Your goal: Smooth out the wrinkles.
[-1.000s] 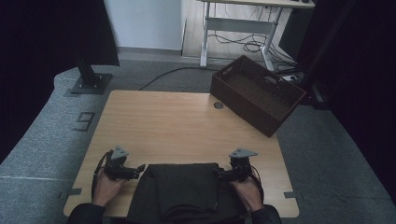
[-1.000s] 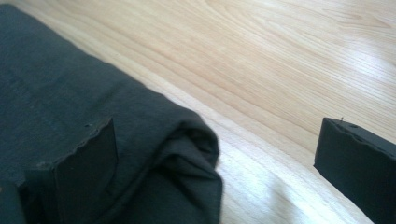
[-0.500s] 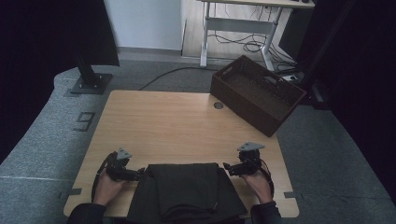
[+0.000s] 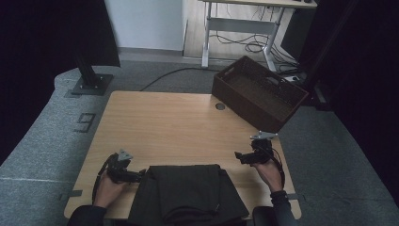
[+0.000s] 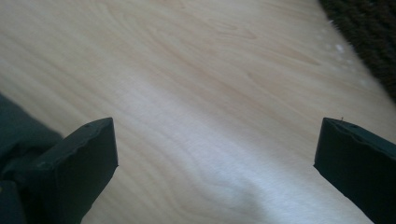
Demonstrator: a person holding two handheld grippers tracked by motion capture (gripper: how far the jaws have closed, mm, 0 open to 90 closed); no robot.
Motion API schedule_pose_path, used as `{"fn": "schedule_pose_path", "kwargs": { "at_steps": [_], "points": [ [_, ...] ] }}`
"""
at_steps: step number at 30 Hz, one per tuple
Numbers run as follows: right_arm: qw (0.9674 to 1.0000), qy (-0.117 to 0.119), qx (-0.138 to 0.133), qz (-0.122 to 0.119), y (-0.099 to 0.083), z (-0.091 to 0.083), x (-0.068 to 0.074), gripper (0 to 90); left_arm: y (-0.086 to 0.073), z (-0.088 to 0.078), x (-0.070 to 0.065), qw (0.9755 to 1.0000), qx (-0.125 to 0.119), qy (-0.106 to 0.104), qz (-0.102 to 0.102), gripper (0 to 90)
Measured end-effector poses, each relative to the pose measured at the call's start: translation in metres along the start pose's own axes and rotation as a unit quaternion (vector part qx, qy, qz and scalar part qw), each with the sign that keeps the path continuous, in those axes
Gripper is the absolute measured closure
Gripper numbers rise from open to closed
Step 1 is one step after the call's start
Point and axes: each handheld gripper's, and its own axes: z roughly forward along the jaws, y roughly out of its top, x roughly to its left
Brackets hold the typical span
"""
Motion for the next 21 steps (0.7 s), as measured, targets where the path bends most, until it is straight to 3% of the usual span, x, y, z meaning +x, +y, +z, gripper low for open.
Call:
{"fn": "schedule_pose_path", "kwargs": {
  "at_steps": [14, 21],
  "points": [
    [0.9986, -0.044, -0.021, 0.022, 0.021, -0.01, -0.041, 0.0, 0.0, 0.0, -0.001, 1.0, -0.001, 0.003, -0.003, 0.0],
    [0.9975, -0.055, -0.028, 0.034, 0.028, -0.014, -0.061, 0.0, 0.0, 0.0, -0.001, 1.0, -0.001, 0.003, -0.003, 0.0]
  ]
}}
